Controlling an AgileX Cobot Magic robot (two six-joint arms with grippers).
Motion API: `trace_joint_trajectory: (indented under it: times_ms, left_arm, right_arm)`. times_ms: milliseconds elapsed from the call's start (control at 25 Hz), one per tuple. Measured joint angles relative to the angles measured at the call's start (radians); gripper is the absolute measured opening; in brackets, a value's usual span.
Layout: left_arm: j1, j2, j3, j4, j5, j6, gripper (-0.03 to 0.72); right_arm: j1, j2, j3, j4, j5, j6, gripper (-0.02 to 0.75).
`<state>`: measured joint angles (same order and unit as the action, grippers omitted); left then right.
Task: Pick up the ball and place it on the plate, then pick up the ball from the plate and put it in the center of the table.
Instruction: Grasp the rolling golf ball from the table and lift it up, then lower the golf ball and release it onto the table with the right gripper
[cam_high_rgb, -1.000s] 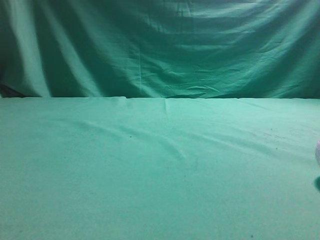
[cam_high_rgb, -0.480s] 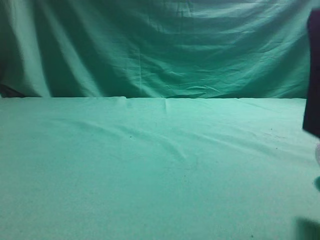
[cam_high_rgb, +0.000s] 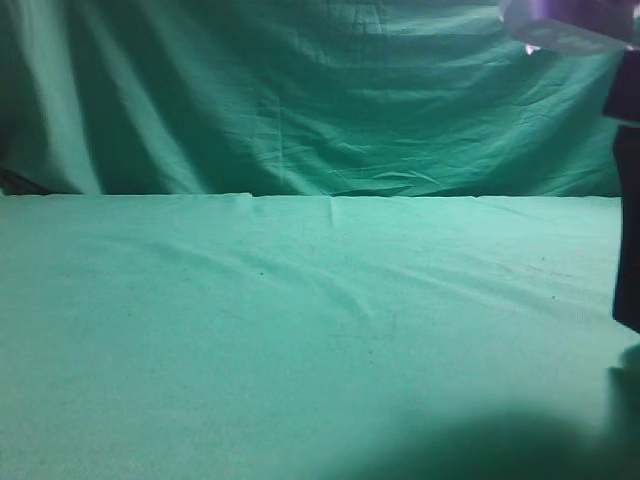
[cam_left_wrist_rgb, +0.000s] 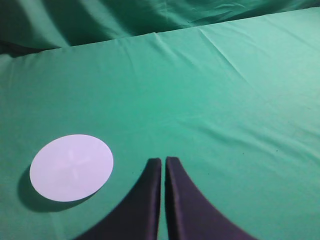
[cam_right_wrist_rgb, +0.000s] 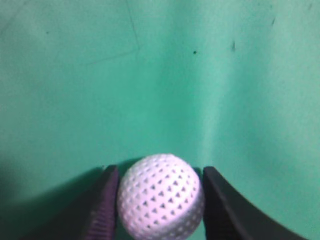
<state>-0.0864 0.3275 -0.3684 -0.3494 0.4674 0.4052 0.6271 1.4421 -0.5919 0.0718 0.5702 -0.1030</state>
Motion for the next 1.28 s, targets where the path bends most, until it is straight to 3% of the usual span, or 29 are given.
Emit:
trace_joint_trajectory:
  times_ms: [80,120,200,520,680,1040,1280]
  left_arm:
    - [0.0,0.0,0.0,0.0,0.0,0.0,0.0]
    - [0.0,0.0,0.0,0.0,0.0,0.0,0.0]
    - [0.0,0.0,0.0,0.0,0.0,0.0,0.0]
    - [0.0,0.0,0.0,0.0,0.0,0.0,0.0]
    - [0.0,0.0,0.0,0.0,0.0,0.0,0.0]
    - [0.0,-0.004,0.0,0.0,0.0,0.0,0.0]
    - [0.0,-0.004,0.0,0.0,0.0,0.0,0.0]
  right_arm:
    - [0.0,0.002,-0.034,-0.007,0.023,0.0,0.327]
    - [0.0,0.004,-0.06,-0.011,0.044,0.0,0.286]
    - [0.0,0.005,-0.123,-0.011,0.072,0.0,0.305]
    - [0.002,0.063,-0.536,-0.013,0.182,-0.002,0.305]
    - [0.019,0.195,-0.717,-0.013,0.248,-0.046,0.305]
    - [0.149,0.599,-1.099,-0.011,0.31,-0.087,0.305]
    - [0.163,0.792,-1.287,-0.009,0.319,-0.09,0.305]
